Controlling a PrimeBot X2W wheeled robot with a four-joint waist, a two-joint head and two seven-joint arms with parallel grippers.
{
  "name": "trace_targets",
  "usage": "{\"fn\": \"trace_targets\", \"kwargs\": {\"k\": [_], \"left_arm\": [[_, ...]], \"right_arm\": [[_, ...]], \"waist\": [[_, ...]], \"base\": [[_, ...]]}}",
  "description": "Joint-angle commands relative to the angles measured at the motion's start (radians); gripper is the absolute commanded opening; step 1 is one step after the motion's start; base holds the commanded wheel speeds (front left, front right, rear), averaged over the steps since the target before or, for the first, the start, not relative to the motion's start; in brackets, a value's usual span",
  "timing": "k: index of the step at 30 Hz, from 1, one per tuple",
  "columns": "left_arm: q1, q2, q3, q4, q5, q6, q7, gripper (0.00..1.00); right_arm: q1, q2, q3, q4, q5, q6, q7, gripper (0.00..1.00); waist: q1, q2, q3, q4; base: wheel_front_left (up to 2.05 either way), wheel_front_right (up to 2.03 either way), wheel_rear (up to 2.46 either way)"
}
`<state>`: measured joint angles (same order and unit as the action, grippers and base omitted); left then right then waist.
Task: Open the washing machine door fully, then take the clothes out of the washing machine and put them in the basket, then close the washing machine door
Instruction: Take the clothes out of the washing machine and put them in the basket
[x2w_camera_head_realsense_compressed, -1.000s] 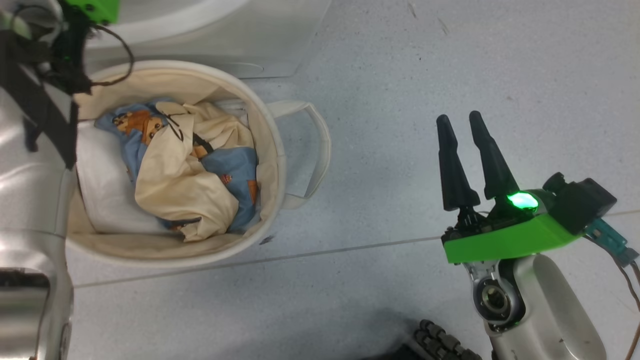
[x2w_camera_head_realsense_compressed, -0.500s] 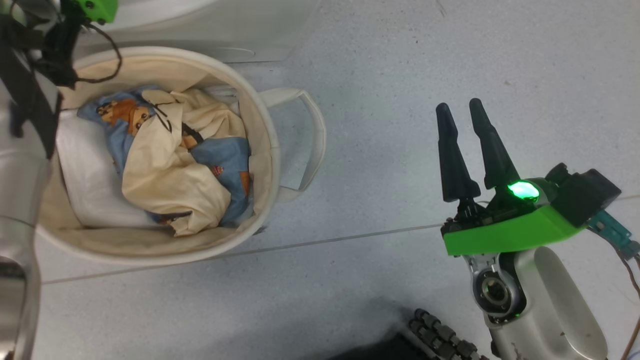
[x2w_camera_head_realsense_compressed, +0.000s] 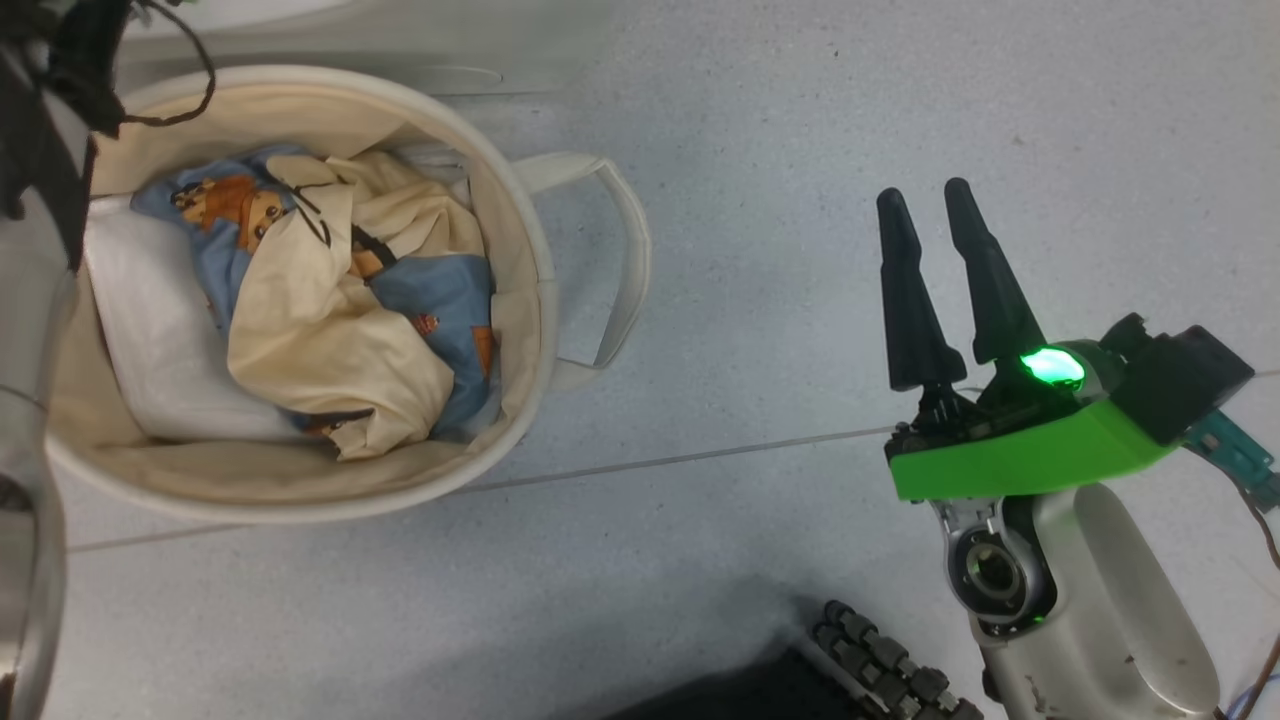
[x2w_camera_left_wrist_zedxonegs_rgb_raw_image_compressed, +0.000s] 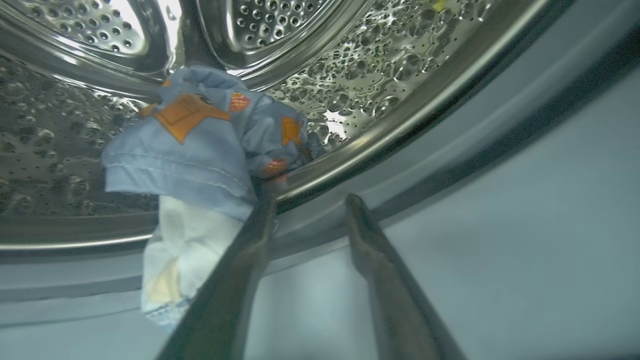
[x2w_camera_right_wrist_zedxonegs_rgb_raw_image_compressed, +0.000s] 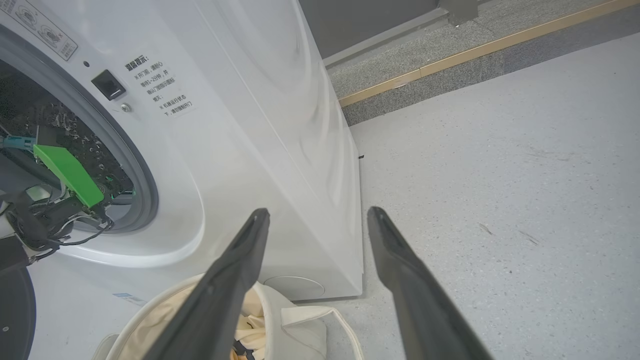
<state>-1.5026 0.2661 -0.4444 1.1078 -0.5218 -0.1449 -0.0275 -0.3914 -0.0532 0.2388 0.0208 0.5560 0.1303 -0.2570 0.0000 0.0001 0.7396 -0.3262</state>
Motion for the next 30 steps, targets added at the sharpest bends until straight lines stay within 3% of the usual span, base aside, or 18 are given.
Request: {"fn": "trace_targets", "kwargs": {"k": [1, 8, 20, 23, 30], "left_arm": [[-0.036, 0.022, 0.001, 0.000, -0.002, 0.014, 0.011, 0.00], [-0.060, 0.008, -0.039, 0.010, -0.030, 0.014, -0.014, 0.00], [-0.028, 0.006, 0.002, 0.014, -0.088, 0.014, -0.222, 0.00], [-0.003, 0.012, 0.026, -0.028, -0.093, 0.014, -0.233, 0.00], [0.136, 0.026, 0.143, -0.277, -0.034, 0.043, -0.234, 0.00]], "right_arm": [[0.009, 0.003, 0.014, -0.035, 0.003, 0.000, -0.005, 1.00], [0.005, 0.003, 0.006, -0.038, 0.002, 0.000, -0.005, 1.00], [0.010, 0.003, 0.005, -0.013, -0.039, 0.000, -0.005, 1.00], [0.016, 0.003, 0.000, -0.006, -0.051, 0.000, -0.005, 1.00], [0.031, 0.003, -0.003, 0.013, -0.077, 0.000, -0.005, 1.00]], "waist": [[0.0000, -0.0001, 0.003, 0.000], [0.0000, -0.0001, 0.010, 0.008], [0.0000, -0.0001, -0.086, 0.068], [0.0000, -0.0001, -0.118, 0.086], [0.0000, -0.0001, -0.194, 0.125]], "base": [[0.00, 0.00, 0.00], [0.00, 0.00, 0.00], [0.00, 0.00, 0.00], [0.00, 0.00, 0.00], [0.00, 0.00, 0.00]]}}
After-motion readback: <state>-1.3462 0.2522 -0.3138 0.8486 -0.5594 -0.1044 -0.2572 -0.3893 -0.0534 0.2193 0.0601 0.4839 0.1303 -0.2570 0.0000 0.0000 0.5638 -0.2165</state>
